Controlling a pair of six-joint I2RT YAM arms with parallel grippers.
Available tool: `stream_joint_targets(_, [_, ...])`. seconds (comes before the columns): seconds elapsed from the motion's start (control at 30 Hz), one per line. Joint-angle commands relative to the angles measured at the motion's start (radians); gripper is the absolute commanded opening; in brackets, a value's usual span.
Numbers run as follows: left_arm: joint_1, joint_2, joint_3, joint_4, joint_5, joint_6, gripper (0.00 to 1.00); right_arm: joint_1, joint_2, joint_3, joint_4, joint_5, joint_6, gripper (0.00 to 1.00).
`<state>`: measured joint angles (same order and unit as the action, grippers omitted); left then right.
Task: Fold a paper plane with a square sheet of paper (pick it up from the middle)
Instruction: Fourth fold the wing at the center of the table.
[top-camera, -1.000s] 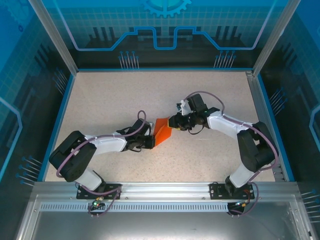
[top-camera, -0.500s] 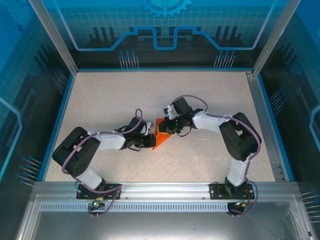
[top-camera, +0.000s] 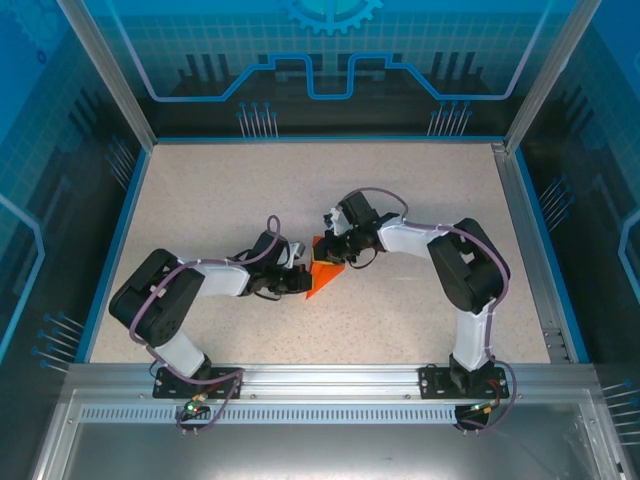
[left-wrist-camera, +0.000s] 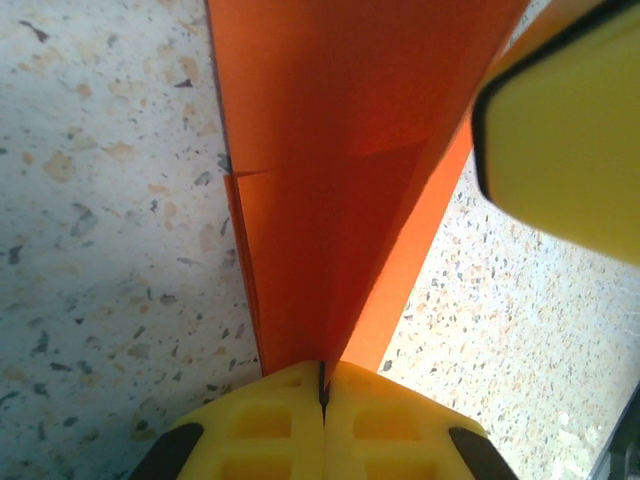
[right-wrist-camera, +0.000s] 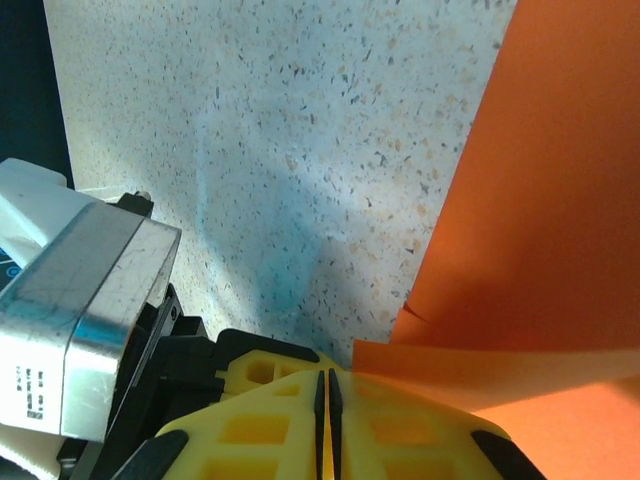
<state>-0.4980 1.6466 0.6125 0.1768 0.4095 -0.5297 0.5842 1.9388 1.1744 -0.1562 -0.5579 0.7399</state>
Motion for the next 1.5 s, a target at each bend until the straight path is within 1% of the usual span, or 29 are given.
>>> stream_joint_targets(0.0, [0.012,0.033,-0.023,-0.005,0.014,-0.022,0.04,-0.014,0.038,0.027,-0.022,-0.012,-0.016,0.12])
stream_joint_targets(0.13, [0.014,0.031,-0.024,-0.011,0.015,-0.026,0.06,-0.018,0.054,0.033,-0.023,-0.010,-0.020,0.12])
stream_joint_targets(0.4, [0.030,0.034,-0.031,-0.022,0.022,-0.057,0.04,-0.034,0.081,0.037,-0.022,-0.012,-0.025,0.12])
stream_joint_targets(0.8, [0.044,0.096,0.024,-0.082,0.088,-0.045,0.02,-0.040,0.107,0.036,-0.030,0.009,-0.022,0.11])
stream_joint_targets(1.0, [0.053,0.117,0.034,-0.085,0.116,-0.035,0.02,-0.040,0.099,0.031,-0.034,0.014,-0.021,0.11])
stream_joint_targets(1.23, [0.070,0.138,0.039,-0.083,0.146,-0.036,0.01,-0.035,0.081,0.031,-0.030,-0.005,-0.022,0.12])
stream_joint_targets(1.47, [0.078,0.158,0.049,-0.091,0.155,-0.039,0.02,-0.035,0.107,0.043,-0.013,-0.029,-0.010,0.13])
